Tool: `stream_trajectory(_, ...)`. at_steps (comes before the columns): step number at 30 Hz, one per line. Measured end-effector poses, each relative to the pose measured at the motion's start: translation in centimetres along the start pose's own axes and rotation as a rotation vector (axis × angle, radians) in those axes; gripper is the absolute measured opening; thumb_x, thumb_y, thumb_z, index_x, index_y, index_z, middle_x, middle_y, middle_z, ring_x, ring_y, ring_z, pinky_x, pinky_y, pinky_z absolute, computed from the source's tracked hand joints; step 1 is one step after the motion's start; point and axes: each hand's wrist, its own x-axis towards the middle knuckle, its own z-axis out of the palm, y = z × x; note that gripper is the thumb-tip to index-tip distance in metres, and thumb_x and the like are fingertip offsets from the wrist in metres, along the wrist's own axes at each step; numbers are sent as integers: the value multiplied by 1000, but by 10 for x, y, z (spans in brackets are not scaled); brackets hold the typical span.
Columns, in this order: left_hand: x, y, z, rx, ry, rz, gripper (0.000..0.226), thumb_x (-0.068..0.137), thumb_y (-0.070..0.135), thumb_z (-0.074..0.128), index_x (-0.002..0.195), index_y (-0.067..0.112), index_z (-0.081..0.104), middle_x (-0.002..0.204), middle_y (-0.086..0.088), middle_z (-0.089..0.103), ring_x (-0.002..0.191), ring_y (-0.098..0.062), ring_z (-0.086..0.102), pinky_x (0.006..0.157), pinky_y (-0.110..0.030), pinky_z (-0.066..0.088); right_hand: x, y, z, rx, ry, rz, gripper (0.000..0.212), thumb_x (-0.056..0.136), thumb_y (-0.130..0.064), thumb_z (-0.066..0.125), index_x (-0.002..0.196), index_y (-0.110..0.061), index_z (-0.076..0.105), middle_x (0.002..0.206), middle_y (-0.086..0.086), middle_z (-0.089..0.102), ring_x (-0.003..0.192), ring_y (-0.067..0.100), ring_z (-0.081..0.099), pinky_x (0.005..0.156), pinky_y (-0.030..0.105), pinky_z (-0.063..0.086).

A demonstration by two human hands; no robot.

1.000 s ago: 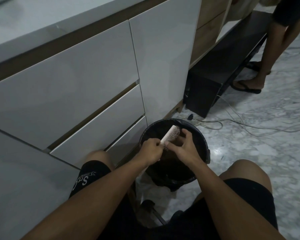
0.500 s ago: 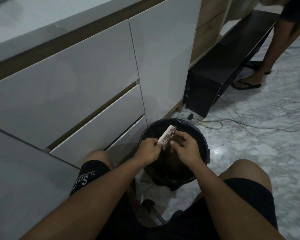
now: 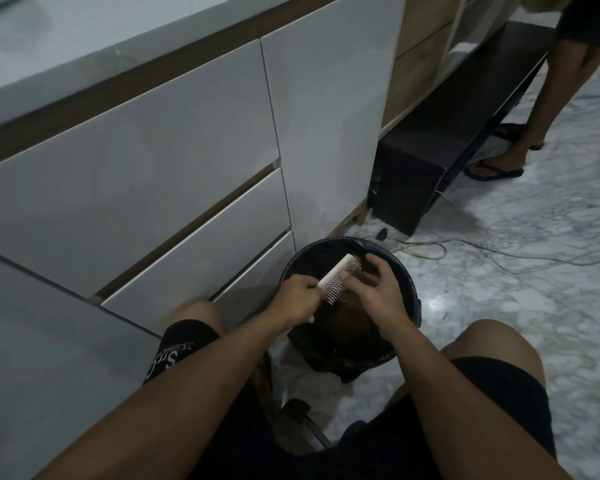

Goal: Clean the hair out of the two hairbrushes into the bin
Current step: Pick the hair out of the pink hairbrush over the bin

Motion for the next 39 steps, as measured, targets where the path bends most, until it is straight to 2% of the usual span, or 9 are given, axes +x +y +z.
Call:
stream_trajectory(3, -4, 0, 3, -15, -46, 17, 27, 89, 10, 51, 66, 17, 62, 55, 0, 58, 42, -18, 54, 45, -24, 42, 0, 2, 0, -45, -39, -12, 83, 82, -19, 75, 150, -31, 28, 119, -2, 53, 88, 1, 57, 57, 15, 53)
stream_trajectory(6, -4, -2, 4, -26, -46, 7, 27, 89, 10, 51, 65, 19, 62, 59, -3, 60, 42, -18, 53, 43, -25, 41, 1, 3, -3, -56, -52, -25, 66, 85, -11, 71, 143, -24, 44, 130, 10, 57, 101, 13, 62, 56, 13, 54)
stream_trajectory(9, -3, -3, 2, -22, -60, 3, 25, 90, 11, 52, 68, 19, 63, 64, -5, 62, 44, -20, 53, 44, -26, 42, 1, 3, -8, -39, -79, -44, 59, 84, -5, 70, 139, -19, 51, 122, 11, 62, 90, 5, 65, 60, 13, 55)
stream_trajectory(13, -3, -4, 0, -2, -59, 2, 25, 89, 11, 52, 68, 18, 63, 63, -4, 61, 44, -20, 53, 45, -25, 42, 7, 10, -8, -89, -28, -63, 59, 80, -7, 76, 134, -18, 57, 125, 8, 64, 100, 10, 67, 80, 22, 57)
stream_trajectory(18, -1, -5, 2, -42, -39, -9, 19, 89, 11, 52, 77, 15, 66, 69, -6, 64, 42, -18, 53, 45, -24, 42, 9, 11, -5, -20, 38, -7, 53, 80, -2, 74, 130, -9, 59, 102, 8, 72, 79, 16, 73, 64, 23, 59)
stream_trajectory(26, 0, -1, 3, -77, 0, -37, 17, 87, 10, 52, 81, 9, 68, 68, -10, 65, 42, -20, 53, 46, -26, 42, 15, 16, -7, -141, 155, 12, 27, 84, -4, 70, 111, -8, 71, 86, 2, 76, 64, 17, 72, 77, 40, 62)
stream_trajectory(30, 2, 0, 4, -63, 19, -60, 22, 86, 8, 51, 70, 14, 64, 59, -5, 60, 39, -18, 53, 46, -25, 41, 16, 18, -4, -196, 174, -5, 18, 84, -6, 71, 101, -8, 76, 83, 1, 76, 62, 15, 71, 76, 38, 62)
stream_trajectory(35, 3, 0, 4, -31, 56, -80, 18, 86, 7, 50, 86, 8, 67, 71, -11, 64, 42, -19, 56, 45, -24, 44, 13, 12, -6, -252, 152, -26, 14, 86, -6, 68, 87, -19, 73, 82, 0, 75, 66, 14, 71, 71, 25, 56)
stream_trajectory(39, 3, 1, -3, -33, 74, -77, 16, 89, 8, 49, 89, 9, 65, 74, -9, 62, 45, -18, 56, 44, -24, 43, 11, 12, -7, -250, 110, -35, 18, 88, -7, 65, 82, -23, 68, 83, 2, 74, 71, 14, 72, 80, 30, 55)
